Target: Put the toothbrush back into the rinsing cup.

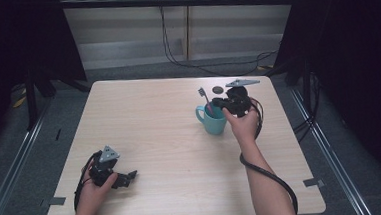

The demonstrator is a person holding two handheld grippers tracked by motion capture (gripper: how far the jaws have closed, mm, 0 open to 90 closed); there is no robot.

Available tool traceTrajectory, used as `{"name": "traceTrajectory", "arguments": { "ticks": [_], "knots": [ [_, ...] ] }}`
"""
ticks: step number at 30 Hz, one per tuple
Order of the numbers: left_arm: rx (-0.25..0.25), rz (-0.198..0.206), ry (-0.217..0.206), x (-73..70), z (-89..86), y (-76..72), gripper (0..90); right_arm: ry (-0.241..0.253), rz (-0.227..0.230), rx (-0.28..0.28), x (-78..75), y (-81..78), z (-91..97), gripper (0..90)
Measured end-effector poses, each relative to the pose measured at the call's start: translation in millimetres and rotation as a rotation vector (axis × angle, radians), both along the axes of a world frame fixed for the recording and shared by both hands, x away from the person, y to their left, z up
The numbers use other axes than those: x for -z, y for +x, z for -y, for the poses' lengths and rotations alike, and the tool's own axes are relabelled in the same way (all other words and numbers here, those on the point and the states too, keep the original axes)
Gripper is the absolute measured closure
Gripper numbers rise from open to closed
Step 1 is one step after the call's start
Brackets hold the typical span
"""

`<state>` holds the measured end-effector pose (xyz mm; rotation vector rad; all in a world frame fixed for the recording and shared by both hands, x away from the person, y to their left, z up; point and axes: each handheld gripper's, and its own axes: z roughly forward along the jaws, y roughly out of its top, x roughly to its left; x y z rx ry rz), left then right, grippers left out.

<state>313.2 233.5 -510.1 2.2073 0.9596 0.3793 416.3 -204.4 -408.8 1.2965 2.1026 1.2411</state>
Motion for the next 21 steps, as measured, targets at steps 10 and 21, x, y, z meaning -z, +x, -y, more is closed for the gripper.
{"name": "traceTrajectory", "arguments": {
  "ticks": [10, 21],
  "knots": [
    [-0.002, 0.0, 0.001, 0.1, 0.3, -0.2, 0.0, -0.019, -0.003, 0.003, -5.7, -5.4, 5.9, 72.9],
    [0.0, 0.0, 0.0, 0.0, 0.0, 0.0, 0.0, -0.039, -0.018, -0.007, -7.0, -9.2, 1.5, 49.6]
  ]
}}
